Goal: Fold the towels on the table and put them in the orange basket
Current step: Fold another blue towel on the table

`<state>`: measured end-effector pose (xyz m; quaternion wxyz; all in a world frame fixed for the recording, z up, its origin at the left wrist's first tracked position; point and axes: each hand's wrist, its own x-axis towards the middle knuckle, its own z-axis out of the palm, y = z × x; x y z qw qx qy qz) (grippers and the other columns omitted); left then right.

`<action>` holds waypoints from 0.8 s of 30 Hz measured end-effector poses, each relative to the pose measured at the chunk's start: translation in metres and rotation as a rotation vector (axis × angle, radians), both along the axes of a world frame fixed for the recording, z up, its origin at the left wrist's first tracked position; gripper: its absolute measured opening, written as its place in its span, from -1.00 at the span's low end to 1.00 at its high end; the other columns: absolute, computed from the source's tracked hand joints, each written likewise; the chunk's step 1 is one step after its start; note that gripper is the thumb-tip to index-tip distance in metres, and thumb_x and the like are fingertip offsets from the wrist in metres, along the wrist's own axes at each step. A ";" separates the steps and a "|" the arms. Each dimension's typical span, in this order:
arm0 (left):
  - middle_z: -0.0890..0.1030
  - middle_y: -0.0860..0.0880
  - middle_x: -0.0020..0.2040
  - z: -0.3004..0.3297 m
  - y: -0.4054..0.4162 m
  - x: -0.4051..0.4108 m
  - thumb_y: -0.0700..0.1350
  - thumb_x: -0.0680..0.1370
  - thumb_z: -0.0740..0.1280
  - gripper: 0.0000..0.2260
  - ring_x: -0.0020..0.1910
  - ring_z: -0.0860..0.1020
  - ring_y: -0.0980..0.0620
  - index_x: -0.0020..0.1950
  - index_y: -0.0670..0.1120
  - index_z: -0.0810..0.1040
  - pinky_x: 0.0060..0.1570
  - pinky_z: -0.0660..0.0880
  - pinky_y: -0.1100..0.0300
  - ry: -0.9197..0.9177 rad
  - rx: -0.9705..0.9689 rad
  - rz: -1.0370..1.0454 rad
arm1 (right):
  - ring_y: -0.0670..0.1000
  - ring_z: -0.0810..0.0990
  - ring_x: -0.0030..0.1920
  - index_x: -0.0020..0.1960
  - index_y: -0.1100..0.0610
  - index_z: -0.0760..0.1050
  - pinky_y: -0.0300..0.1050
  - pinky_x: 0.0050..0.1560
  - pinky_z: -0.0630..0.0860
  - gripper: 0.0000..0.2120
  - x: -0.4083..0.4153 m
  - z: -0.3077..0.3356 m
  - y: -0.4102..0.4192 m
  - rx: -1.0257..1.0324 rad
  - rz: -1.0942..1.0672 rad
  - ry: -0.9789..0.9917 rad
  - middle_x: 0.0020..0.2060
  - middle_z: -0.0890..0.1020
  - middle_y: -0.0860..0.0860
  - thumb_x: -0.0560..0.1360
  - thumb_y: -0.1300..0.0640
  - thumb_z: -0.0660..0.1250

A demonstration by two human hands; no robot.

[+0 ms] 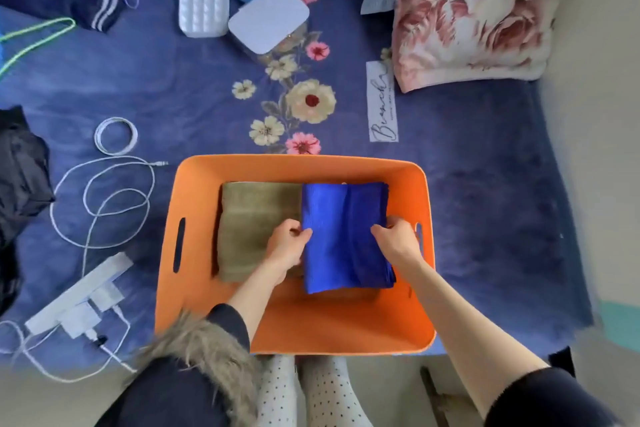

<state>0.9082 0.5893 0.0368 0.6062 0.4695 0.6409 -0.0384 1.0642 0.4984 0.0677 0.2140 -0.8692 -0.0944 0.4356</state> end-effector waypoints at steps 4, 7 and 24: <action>0.51 -0.04 -0.02 -0.017 0.002 0.005 -0.09 0.56 0.28 -0.78 0.01 0.53 -0.07 0.19 -0.11 0.46 0.10 0.53 -0.04 0.033 -0.003 -0.067 | 0.04 0.42 -0.41 -0.27 0.14 0.35 -0.18 -0.49 0.25 -0.85 -0.006 -0.008 -0.001 -0.061 0.042 -0.100 -0.40 0.45 0.04 0.47 0.18 0.22; 0.52 -0.05 0.00 -0.020 0.004 0.007 -0.09 0.56 0.29 -0.80 0.08 0.53 -0.10 0.17 -0.09 0.46 0.14 0.50 -0.09 0.034 -0.025 -0.103 | 0.11 0.52 -0.28 -0.14 0.18 0.42 -0.16 -0.38 0.37 -0.94 -0.014 -0.006 0.002 -0.097 0.048 -0.200 -0.27 0.53 0.08 0.47 0.20 0.20; 0.54 -0.13 0.20 -0.006 0.009 0.000 -0.21 0.54 0.30 -0.71 0.13 0.52 -0.11 0.26 -0.16 0.46 0.16 0.44 0.07 -0.025 0.481 -0.457 | 0.21 0.40 0.27 0.43 0.21 0.19 -0.01 0.16 0.39 -0.51 -0.026 -0.003 -0.005 -0.035 0.193 -0.462 0.31 0.39 0.21 0.52 0.30 0.19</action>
